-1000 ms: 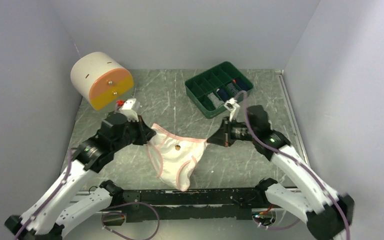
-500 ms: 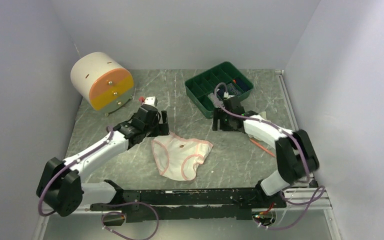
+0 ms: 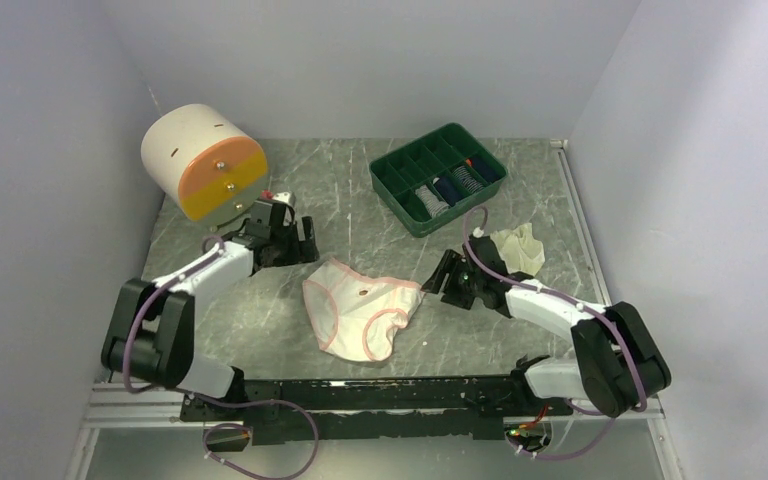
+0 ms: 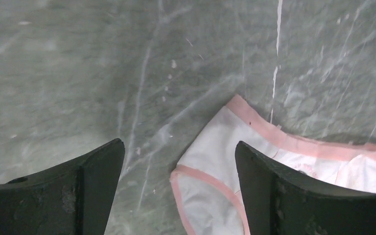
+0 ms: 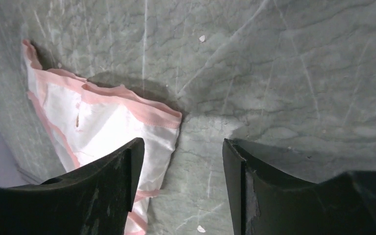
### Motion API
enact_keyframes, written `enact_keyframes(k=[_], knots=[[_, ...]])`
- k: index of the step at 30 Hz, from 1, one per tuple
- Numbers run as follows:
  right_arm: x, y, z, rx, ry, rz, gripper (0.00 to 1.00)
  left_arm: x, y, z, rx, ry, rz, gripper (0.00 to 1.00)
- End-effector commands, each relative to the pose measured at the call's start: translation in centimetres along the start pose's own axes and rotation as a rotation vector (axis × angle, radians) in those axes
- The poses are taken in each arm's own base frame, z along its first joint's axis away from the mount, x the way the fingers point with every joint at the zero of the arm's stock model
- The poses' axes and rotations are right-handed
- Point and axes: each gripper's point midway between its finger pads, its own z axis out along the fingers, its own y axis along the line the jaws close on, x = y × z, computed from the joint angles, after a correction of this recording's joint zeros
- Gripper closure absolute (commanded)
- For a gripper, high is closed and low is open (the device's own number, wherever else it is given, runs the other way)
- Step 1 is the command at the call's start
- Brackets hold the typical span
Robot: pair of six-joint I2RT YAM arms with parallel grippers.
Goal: Roll the underwear
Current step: Flatten out the underwear at the center of the board.
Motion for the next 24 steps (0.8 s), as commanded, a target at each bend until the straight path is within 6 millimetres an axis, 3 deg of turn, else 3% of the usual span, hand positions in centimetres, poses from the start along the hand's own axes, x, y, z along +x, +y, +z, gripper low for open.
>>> enact_keyframes(k=[1, 6, 12, 18, 20, 24], knots=[[-0.9, 2.9, 0.1, -0.138, -0.042, 0.055, 0.38, -1.0, -4.0, 1.0, 0.245, 0.036, 0.13, 0.15], [-0.1, 2.6, 0.8, -0.144, -0.012, 0.056, 0.45, 0.1, -4.1, 2.4, 0.282, 0.078, 0.181, 0.21], [0.3, 2.0, 1.9, -0.104, 0.016, 0.034, 0.55, 2.0, -2.7, 4.2, 0.237, 0.146, 0.197, 0.33], [0.5, 1.5, 2.8, -0.041, 0.025, -0.012, 0.56, 3.0, -2.5, 4.6, 0.25, 0.167, 0.211, 0.38], [0.4, 1.3, 2.9, -0.033, 0.013, -0.011, 0.59, 3.2, -2.5, 4.7, 0.255, 0.173, 0.212, 0.37], [-1.0, 0.8, 2.8, 0.017, -0.041, -0.069, 0.68, 4.0, -2.7, 5.1, 0.284, 0.191, 0.21, 0.46]])
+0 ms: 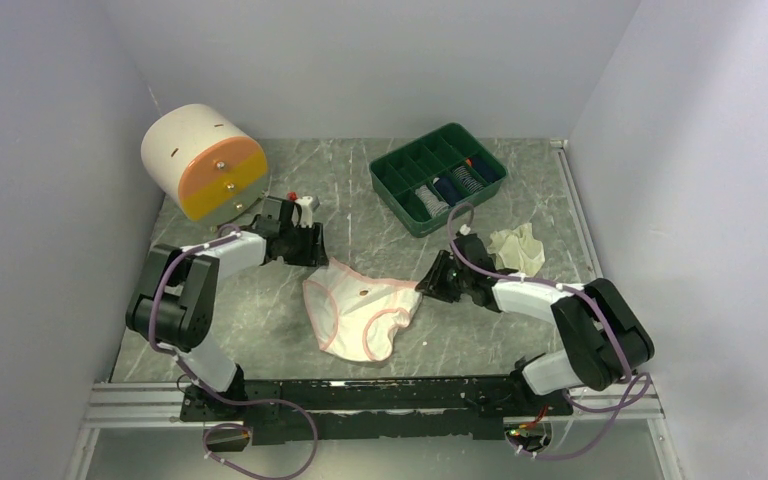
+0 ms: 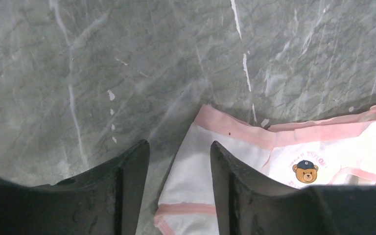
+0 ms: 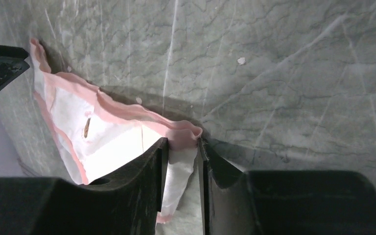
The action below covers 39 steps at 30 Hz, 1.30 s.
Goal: Roll the underwear
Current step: Flatten out the underwear at the center of the board.
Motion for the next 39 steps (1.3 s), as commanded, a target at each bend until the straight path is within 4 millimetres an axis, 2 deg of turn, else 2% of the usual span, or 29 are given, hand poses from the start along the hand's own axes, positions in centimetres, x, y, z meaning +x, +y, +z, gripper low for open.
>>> enact_keyframes(k=[1, 5, 9, 12, 14, 15, 18, 23, 28, 31, 34, 35, 37, 38, 39], knots=[[-1.7, -0.9, 0.1, 0.075, -0.065, -0.085, 0.71, 1.3, -0.1, 0.8, 0.043, 0.034, 0.029, 0.48], [-1.6, 0.7, 0.2, 0.002, -0.036, -0.118, 0.72, 1.2, -0.3, 1.1, 0.058, 0.029, 0.035, 0.53], [-1.6, 1.2, 0.5, -0.018, -0.026, -0.126, 0.82, 1.4, -0.3, 1.7, 0.066, 0.046, 0.04, 0.6], [-2.1, 1.5, 0.3, -0.009, -0.03, -0.153, 0.9, 1.8, 0.0, 1.9, 0.049, 0.054, 0.038, 0.75], [-2.5, 2.2, 0.0, -0.026, -0.035, -0.183, 0.96, 2.0, -0.1, 1.8, 0.049, 0.042, 0.031, 0.93], [-2.7, 2.8, -0.2, -0.046, -0.033, -0.21, 0.98, 1.8, -0.1, 1.7, 0.042, 0.033, 0.024, 0.95], [-3.1, 4.5, -1.2, -0.086, -0.007, -0.309, 1.0, 1.2, -0.2, 1.0, 0.028, -0.005, 0.004, 0.95], [-4.4, 4.9, -3.1, -0.016, -0.03, -0.416, 0.99, 0.3, -0.9, -1.5, 0.015, -0.079, -0.036, 0.95], [-4.9, 5.4, -5.4, 0.02, -0.033, -0.506, 0.99, -0.4, -2.9, -5.0, 0.025, -0.169, -0.048, 0.95], [-5.1, 6.7, -7.0, -0.028, -0.06, -0.526, 0.97, -0.6, -3.6, -6.6, 0.019, -0.221, -0.054, 0.95], [-4.5, 7.4, -7.6, -0.081, -0.057, -0.529, 0.94, -0.5, -3.6, -7.0, 0.013, -0.244, -0.036, 0.95], [-4.3, 7.3, -7.4, -0.084, -0.052, -0.524, 0.94, -0.5, -3.4, -6.7, 0.005, -0.238, -0.027, 0.85], [-3.9, 6.7, -6.8, -0.075, -0.036, -0.516, 0.93, -0.6, -3.0, -5.8, -0.01, -0.199, 0.002, 0.49], [-3.9, 6.3, -6.5, -0.061, -0.032, -0.511, 0.93, -0.5, -2.8, -5.2, -0.021, -0.168, 0.01, 0.39], [-3.9, 5.9, -6.1, -0.048, -0.03, -0.51, 0.93, -0.7, -2.7, -4.6, -0.02, -0.152, 0.021, 0.36]])
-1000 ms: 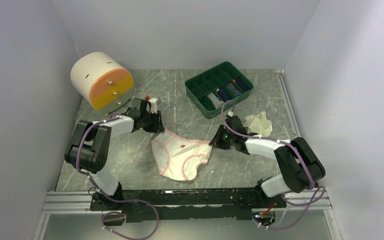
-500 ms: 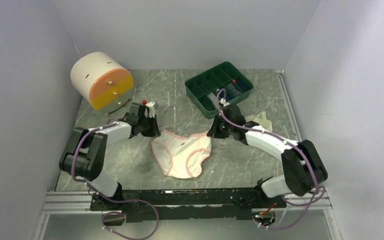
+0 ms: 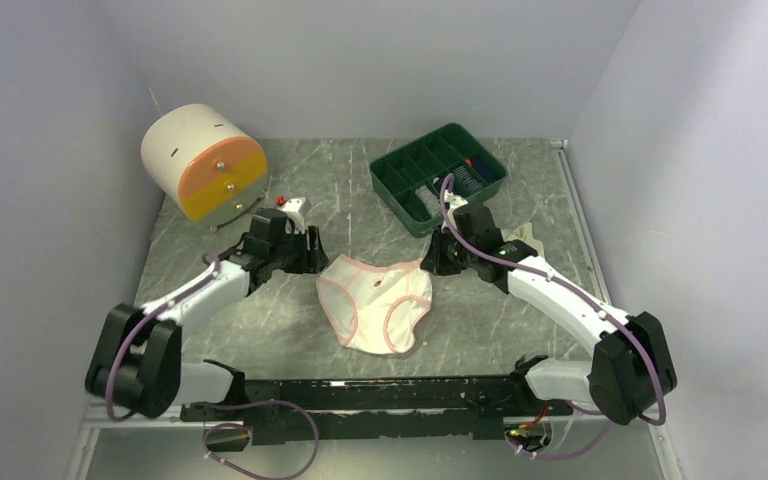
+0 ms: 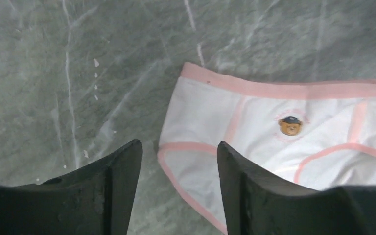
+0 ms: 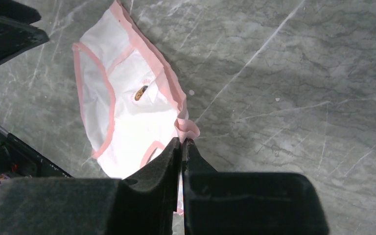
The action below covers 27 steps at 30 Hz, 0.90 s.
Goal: Roll the underwear
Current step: Flatten out the underwear at the center of the board.
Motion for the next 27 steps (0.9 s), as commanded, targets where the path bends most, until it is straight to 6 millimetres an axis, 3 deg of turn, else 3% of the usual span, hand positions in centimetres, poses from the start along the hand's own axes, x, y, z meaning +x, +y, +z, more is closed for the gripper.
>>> enact_keyframes(k=[1, 5, 9, 20, 24, 27], knots=[[0.8, -0.6, 1.0, 0.013, 0.019, -0.013, 0.93, 0.4, 1.1, 2.4, -0.047, 0.077, 0.037, 0.34], [1.0, -0.8, 1.8, 0.015, 0.035, -0.014, 0.93, -0.2, -0.1, 5.0, -0.025, 0.087, 0.115, 0.27], [0.9, -0.9, 2.2, 0.017, 0.041, -0.016, 0.93, 0.4, 0.4, 7.2, -0.102, 0.169, 0.208, 0.28], [1.2, -0.9, 2.7, 0.009, 0.06, -0.014, 0.93, 1.8, 1.0, 9.3, -0.198, 0.319, 0.35, 0.36], [1.3, -0.8, 2.9, 0.003, 0.065, -0.017, 0.93, 3.1, 0.7, 10.3, -0.179, 0.37, 0.368, 0.47], [1.4, -1.0, 3.0, 0.01, 0.073, -0.022, 0.93, 4.1, 0.4, 10.6, -0.178, 0.394, 0.375, 0.61]])
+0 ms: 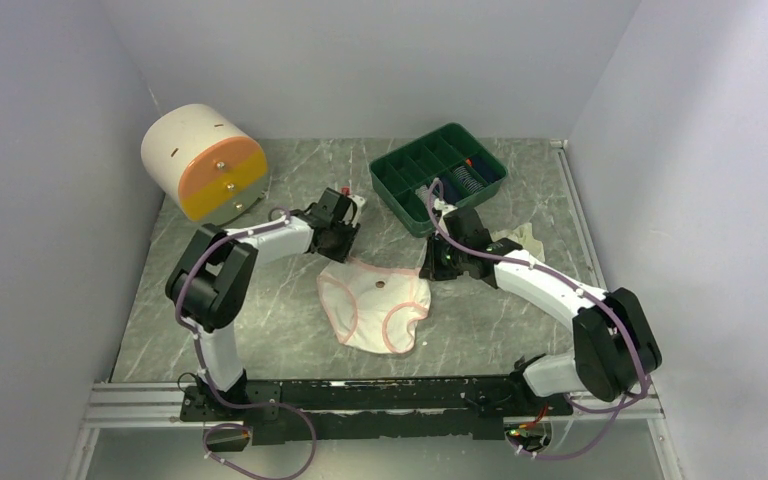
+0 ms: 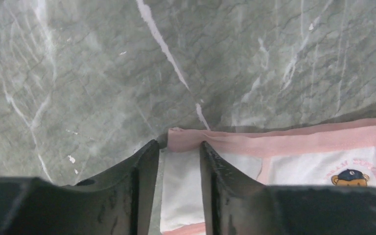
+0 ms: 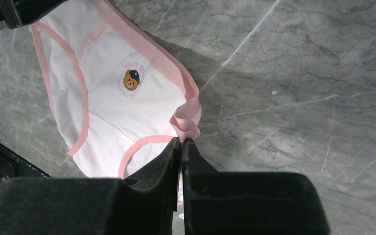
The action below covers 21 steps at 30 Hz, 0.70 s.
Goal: Roll the underwear
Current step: Flatten out the underwear at the center of the board.
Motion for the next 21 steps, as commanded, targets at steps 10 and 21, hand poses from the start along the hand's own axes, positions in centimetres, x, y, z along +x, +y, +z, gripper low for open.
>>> enact_keyframes(k=[10, 21], knots=[[-2.2, 1.3, -0.6, -0.039, -0.06, -0.038, 0.93, 0.6, -2.0, -2.0, 0.055, -0.025, -0.018, 0.95], [-1.6, 6.2, -8.0, -0.28, -0.137, -0.049, 0.94, -1.1, -1.7, -17.9, 0.068, -0.334, -0.217, 0.95]])
